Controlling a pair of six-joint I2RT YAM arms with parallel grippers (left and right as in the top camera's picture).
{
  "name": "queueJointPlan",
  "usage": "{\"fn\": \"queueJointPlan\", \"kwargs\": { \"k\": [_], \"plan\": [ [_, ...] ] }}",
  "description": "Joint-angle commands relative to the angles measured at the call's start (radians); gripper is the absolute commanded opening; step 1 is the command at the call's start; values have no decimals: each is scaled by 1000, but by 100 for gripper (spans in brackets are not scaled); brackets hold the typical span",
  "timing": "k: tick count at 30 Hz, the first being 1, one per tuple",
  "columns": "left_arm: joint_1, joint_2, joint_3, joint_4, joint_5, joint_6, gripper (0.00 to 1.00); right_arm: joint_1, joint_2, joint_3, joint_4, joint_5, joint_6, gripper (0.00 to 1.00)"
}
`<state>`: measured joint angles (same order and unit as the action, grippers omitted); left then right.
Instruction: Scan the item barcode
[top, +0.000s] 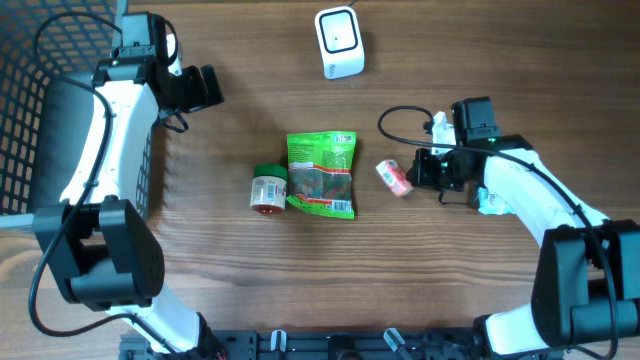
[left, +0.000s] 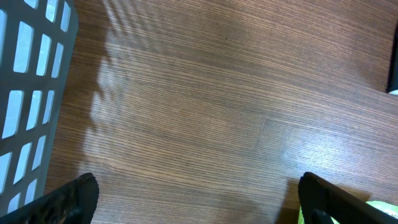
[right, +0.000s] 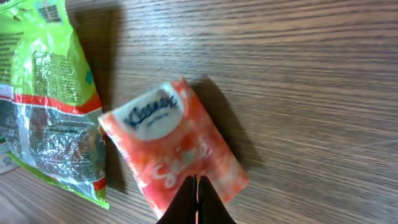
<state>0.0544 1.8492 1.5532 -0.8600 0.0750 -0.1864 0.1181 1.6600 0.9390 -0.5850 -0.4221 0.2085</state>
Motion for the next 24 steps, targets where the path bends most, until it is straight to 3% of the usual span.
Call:
{"fn": "queueJointPlan", "kwargs": {
  "k": [1, 3, 5, 8, 9, 11, 13, 14, 15, 16, 22, 24],
  "plan": [
    [3, -15, 10, 0, -6, -9, 100, 10, -13, -8, 1, -25, -7, 4],
    [3, -15, 10, 0, -6, -9, 100, 10, -13, -8, 2, -22, -8, 5],
    [3, -15, 10, 0, -6, -9, 100, 10, -13, -8, 10, 32, -6, 30],
    [3, -15, 10, 0, -6, -9, 100, 10, -13, -8, 39, 37, -43, 32],
    [3, -15, 10, 0, -6, -9, 100, 10, -13, -9, 48, 34, -88, 43],
    [3, -15, 10, 0, -6, -9, 100, 10, -13, -18, 48, 9, -209, 48],
    [3, -15, 10, 0, -6, -9, 100, 10, -13, -41, 49, -2, -291, 67],
    [3, -15, 10, 0, -6, -9, 100, 10, -13, -54, 51, 6, -342, 72],
    [3, -15, 10, 0, -6, -9, 100, 10, -13, -55, 53, 28, -341, 69],
    [3, -15, 10, 0, -6, -9, 100, 10, -13, -55, 53, 23, -338, 37],
    [3, -15, 10, 0, -6, -9, 100, 13, -13, -57, 138, -32, -332, 35],
    [3, -15, 10, 0, -6, -9, 100, 31, -13, -58, 139, -84, -410, 35]
  ]
}}
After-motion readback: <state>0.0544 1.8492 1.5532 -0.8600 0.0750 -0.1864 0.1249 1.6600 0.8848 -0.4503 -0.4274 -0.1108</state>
